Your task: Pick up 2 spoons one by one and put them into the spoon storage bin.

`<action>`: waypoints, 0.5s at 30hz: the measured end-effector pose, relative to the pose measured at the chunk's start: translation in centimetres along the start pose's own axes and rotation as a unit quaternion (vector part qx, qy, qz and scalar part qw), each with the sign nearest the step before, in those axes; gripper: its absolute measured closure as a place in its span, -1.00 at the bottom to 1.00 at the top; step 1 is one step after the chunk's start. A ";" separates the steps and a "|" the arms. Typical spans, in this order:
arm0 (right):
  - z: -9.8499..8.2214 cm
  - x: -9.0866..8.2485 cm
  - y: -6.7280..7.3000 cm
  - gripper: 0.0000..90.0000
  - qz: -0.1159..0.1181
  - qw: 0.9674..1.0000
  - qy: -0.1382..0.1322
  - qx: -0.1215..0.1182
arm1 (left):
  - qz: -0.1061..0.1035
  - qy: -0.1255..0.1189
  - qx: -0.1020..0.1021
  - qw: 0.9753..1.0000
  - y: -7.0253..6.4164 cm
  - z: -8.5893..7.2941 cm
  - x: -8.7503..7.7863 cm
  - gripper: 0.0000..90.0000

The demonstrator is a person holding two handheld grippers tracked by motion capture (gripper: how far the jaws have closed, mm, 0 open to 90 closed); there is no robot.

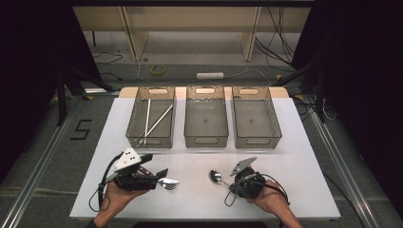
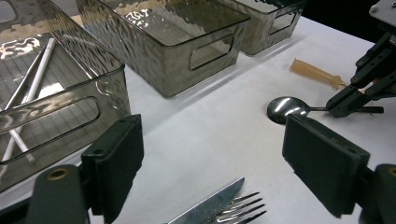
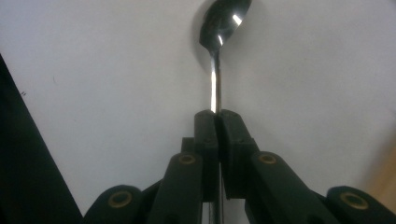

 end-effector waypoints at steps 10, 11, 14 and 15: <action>0.2 -0.2 0.5 1.00 0.011 1.000 -0.006 0.000 | 0.000 0.001 0.001 1.000 0.0 0.0 0.0 -0.55; 0.3 -0.4 0.5 1.00 0.013 1.000 -0.009 0.004 | 0.000 0.002 0.001 1.000 0.0 0.0 0.0 -0.55; 0.7 -0.9 0.5 1.00 0.017 1.000 -0.023 0.009 | 0.001 -0.001 -0.002 1.000 0.0 0.0 0.0 -0.55; 0.8 -1.0 0.5 1.00 0.017 0.999 -0.026 0.008 | 0.001 -0.002 -0.003 1.000 0.1 0.1 0.0 -0.55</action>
Point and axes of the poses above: each handheld gripper's, and its own axes: x roughly forward along the jaws, z roughly out of its top, y roughly to its left, the point moved 8 cm from there along x, roughly forward along the jaws, and after that the axes turned 1 degree about y, right-handed, at the moved point
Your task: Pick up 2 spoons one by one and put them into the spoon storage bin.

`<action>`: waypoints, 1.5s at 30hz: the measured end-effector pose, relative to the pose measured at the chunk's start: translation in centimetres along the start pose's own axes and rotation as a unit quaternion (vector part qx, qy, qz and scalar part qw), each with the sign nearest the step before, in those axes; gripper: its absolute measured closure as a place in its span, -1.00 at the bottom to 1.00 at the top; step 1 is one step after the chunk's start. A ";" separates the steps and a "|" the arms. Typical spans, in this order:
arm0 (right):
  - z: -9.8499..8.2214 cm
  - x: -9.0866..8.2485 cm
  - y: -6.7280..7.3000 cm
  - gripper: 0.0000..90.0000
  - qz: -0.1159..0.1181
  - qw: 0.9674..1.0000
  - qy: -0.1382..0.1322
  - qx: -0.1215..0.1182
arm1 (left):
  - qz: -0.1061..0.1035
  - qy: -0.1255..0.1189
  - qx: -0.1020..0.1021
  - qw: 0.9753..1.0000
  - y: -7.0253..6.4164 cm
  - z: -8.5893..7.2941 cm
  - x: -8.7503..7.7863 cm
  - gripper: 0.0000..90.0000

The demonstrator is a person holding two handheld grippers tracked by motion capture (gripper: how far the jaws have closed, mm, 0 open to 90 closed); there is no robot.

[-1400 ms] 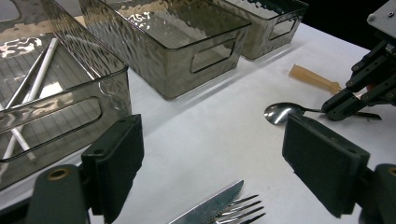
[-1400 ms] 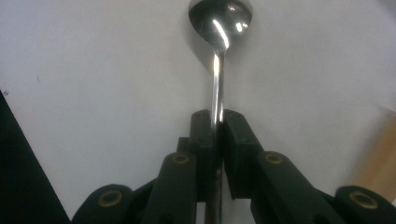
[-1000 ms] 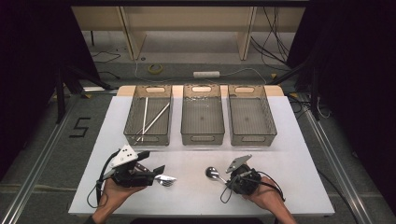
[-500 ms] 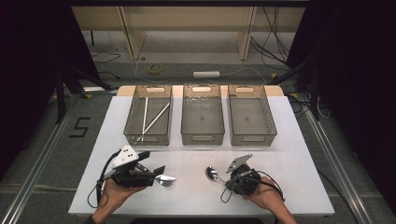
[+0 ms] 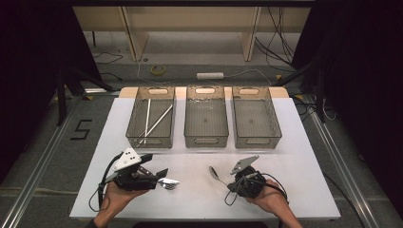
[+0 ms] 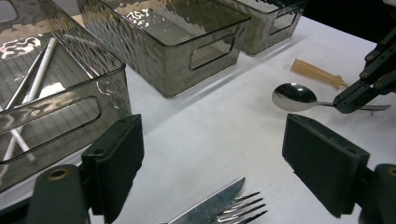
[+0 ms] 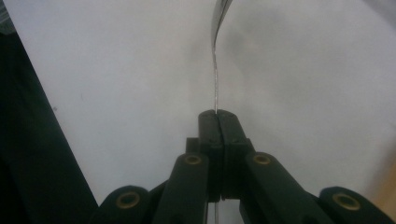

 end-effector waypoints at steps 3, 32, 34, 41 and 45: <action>0.4 -0.2 -0.2 1.00 -0.004 1.000 -0.011 -0.007 | 0.001 -0.002 0.000 1.000 0.1 0.0 0.0 -0.55; 7.2 -1.5 -2.4 1.00 -0.018 0.996 -0.081 0.009 | -0.001 -0.012 -0.012 1.000 0.4 0.2 -0.3 -0.56; 7.6 -1.4 -2.6 1.00 -0.019 0.996 -0.083 0.008 | 0.000 -0.012 -0.013 1.000 0.4 0.2 -0.3 -0.57; 9.5 -1.6 -3.0 1.00 -0.019 0.995 -0.098 0.010 | 0.000 -0.014 -0.013 1.000 0.4 0.2 -0.4 -0.57; 11.1 -2.1 -3.3 1.00 -0.022 0.994 -0.109 0.011 | 0.000 -0.014 -0.012 1.000 0.4 0.2 -0.3 -0.57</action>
Point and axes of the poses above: each handheld gripper's, and its own axes: x roughly forward along the jaws, z roughly out of its top, y roughly to its left, the point moved 8 cm from there along x, roughly forward along the jaws, and after that the axes turned 1 degree about y, right-handed, at the moved point
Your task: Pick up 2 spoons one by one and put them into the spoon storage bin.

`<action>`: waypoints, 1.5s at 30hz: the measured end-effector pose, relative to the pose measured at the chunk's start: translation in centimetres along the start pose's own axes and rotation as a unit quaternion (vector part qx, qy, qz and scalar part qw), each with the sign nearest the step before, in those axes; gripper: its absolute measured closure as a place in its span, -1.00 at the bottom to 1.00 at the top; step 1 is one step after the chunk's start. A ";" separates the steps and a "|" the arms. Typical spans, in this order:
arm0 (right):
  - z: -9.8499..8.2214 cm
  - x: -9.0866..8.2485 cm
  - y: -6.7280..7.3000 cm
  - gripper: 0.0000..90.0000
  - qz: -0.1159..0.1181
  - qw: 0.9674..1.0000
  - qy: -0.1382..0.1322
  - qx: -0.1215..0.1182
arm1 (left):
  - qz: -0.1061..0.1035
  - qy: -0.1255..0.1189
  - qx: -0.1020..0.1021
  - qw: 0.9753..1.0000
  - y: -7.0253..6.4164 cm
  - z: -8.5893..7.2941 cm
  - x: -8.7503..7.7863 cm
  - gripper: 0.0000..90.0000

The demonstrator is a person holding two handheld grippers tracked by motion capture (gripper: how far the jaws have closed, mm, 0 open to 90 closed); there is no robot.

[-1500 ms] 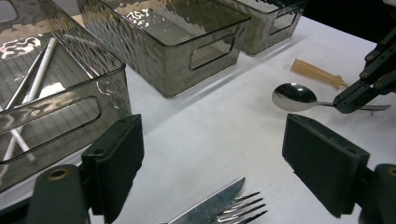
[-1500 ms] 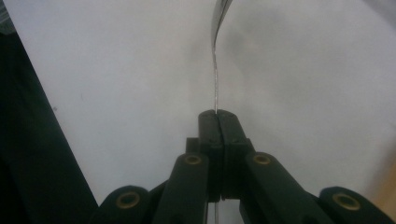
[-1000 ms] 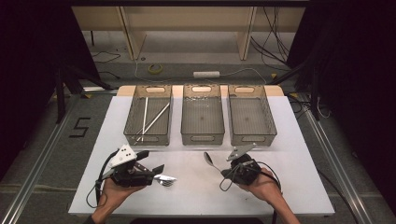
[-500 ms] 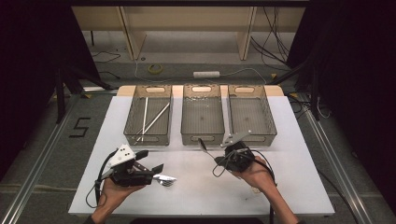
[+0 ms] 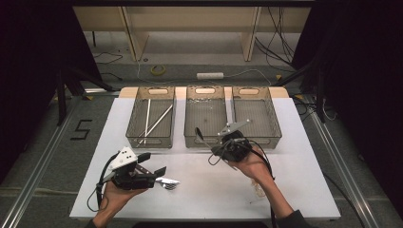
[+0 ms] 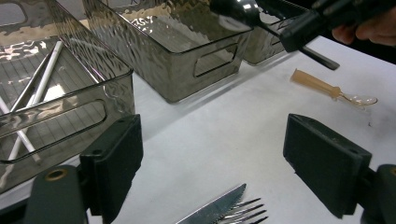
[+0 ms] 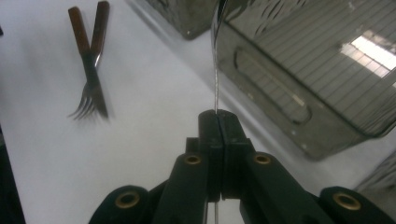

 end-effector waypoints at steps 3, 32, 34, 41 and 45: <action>1.3 0.0 -0.5 1.00 -0.005 1.000 -0.010 0.003 | 0.000 0.000 0.000 1.000 0.0 0.0 0.0 -0.57; 9.0 3.4 -6.3 1.00 -0.051 0.995 -0.041 0.070 | 0.008 -0.027 -0.017 0.999 0.4 0.5 -0.5 -0.59; 9.1 3.9 -6.9 1.00 -0.057 0.995 -0.038 0.077 | 0.009 -0.027 -0.016 0.999 0.5 0.5 -0.5 -0.59; 9.2 4.9 -8.0 1.00 -0.070 0.993 -0.033 0.091 | 0.008 -0.028 -0.017 0.999 0.5 0.5 -0.6 -0.59; 9.2 5.3 -8.4 1.00 -0.074 0.992 -0.031 0.100 | 0.008 -0.028 -0.017 0.999 0.5 0.5 -0.6 -0.59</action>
Point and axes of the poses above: each handheld gripper's, and its own axes: x roughly forward along the jaws, z roughly out of its top, y roughly to its left, the point moved 8 cm from there along x, roughly forward along the jaws, and after that the axes turned 1 degree about y, right-handed, at the moved point
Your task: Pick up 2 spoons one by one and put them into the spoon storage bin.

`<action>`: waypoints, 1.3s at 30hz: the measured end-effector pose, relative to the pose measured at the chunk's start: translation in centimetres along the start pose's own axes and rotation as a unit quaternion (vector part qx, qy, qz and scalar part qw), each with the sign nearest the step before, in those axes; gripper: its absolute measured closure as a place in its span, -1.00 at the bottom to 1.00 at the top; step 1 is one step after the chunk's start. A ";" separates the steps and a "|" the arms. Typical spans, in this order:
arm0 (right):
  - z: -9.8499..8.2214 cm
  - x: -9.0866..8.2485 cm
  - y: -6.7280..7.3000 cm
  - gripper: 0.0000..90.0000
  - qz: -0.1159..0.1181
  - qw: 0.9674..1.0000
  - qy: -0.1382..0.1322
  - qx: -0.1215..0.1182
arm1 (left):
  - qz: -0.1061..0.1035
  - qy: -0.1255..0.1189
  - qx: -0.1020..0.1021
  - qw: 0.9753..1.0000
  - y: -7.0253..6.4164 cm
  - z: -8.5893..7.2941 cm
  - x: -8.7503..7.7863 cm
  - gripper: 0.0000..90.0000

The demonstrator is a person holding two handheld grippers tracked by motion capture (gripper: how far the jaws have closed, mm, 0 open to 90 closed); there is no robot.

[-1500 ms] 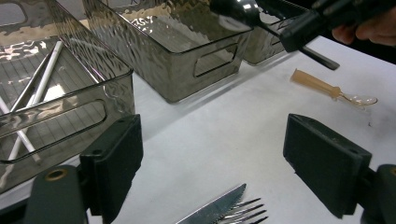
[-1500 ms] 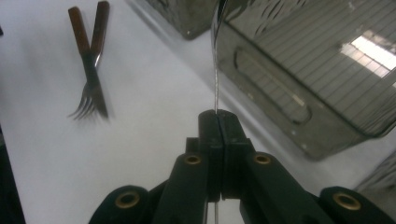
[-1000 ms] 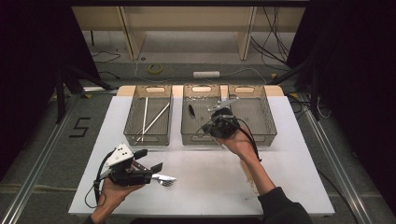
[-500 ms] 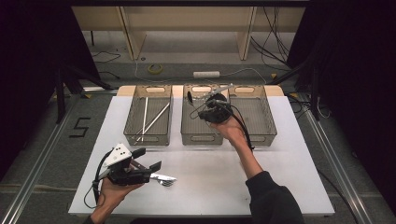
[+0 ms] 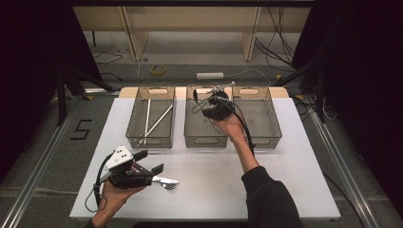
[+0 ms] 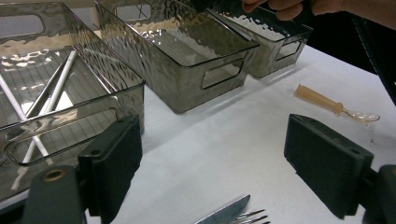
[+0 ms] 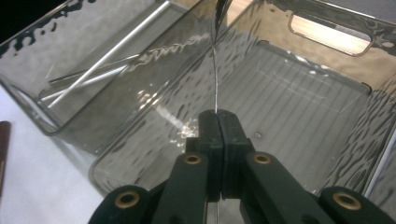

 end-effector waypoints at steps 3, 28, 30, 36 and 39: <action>-0.1 0.3 -0.1 1.00 -0.001 1.000 0.000 0.004 | 0.000 0.001 0.000 1.000 0.0 0.0 0.0 -0.58; -0.8 2.5 -0.2 0.97 -0.014 0.999 0.021 0.021 | 0.000 0.001 0.001 1.000 0.0 0.0 0.0 -0.59; -0.7 2.6 -0.1 0.79 -0.005 0.999 0.017 0.026 | 0.000 0.000 0.000 1.000 0.0 0.0 0.0 -0.59; -0.6 2.2 0.5 0.62 0.019 1.000 0.015 0.019 | 0.000 0.003 0.002 1.000 0.0 -0.1 0.0 -0.59; -0.7 1.6 0.4 0.53 0.022 1.000 0.018 0.013 | 0.000 0.003 0.002 1.000 0.0 -0.1 0.0 -0.59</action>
Point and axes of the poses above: each handheld gripper's, and its own axes: x roughly forward along the jaws, z roughly out of its top, y roughly to its left, the point moved 8 cm from there along x, roughly forward along the jaws, and after that the axes turned 1 degree about y, right-handed, at the moved point
